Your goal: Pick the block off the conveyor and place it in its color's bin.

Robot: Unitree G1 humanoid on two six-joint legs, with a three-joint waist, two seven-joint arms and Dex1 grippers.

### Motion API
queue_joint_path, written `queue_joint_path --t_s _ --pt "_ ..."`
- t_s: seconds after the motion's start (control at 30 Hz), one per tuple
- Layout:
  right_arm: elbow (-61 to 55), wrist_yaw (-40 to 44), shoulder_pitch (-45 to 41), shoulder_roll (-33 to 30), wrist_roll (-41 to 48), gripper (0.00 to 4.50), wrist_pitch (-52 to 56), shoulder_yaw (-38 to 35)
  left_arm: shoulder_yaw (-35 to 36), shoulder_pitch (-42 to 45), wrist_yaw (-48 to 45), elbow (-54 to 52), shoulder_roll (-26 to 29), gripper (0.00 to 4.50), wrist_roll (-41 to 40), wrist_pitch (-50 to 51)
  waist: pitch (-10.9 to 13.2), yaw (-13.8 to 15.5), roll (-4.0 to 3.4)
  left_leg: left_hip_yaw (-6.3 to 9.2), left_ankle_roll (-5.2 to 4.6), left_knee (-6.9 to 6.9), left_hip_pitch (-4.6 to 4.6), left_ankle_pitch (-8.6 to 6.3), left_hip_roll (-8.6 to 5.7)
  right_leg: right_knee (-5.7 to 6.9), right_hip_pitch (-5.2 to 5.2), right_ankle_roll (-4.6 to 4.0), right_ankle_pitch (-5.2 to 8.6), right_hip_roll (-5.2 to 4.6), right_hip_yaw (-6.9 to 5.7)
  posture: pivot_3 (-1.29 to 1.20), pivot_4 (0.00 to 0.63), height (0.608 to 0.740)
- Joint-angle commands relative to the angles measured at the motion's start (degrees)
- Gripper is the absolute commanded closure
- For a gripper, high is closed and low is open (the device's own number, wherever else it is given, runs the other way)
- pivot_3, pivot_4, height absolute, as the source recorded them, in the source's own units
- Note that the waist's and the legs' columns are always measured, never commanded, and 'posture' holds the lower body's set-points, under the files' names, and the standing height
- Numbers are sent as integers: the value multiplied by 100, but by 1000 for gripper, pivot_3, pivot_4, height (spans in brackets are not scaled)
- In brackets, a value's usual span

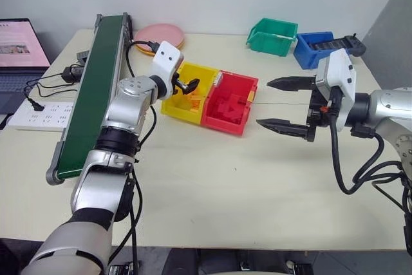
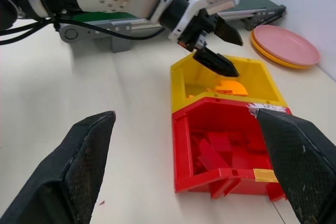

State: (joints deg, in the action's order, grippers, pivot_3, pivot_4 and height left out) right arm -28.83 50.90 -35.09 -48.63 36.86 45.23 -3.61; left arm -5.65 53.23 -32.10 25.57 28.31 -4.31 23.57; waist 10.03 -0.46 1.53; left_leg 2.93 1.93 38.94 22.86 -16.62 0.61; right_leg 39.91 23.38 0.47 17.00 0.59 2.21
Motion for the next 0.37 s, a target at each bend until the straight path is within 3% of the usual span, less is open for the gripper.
queue_joint_path --t_s 0.03,0.2,0.37 --pt "-2 -246 147 162 -272 0 -531 -193 538 -712 29 -1570 392 211 -132 73 0 -12 0 -2 1 0 0 0 1 2 3 0 0 1 5 0 150 740" --pt "352 -468 869 778 -952 0 -1977 -238 1146 -1948 88 -3225 647 211 -488 835 -3 5 3 0 1 1 0 0 0 6 3 0 0 -1 2 0 150 740" --pt "654 -717 1203 1210 -1098 0 -2429 -316 1460 -2846 327 -4450 419 211 -871 1652 -3 43 2 0 0 7 -7 0 -3 8 -10 1 0 -4 2 0 150 740"
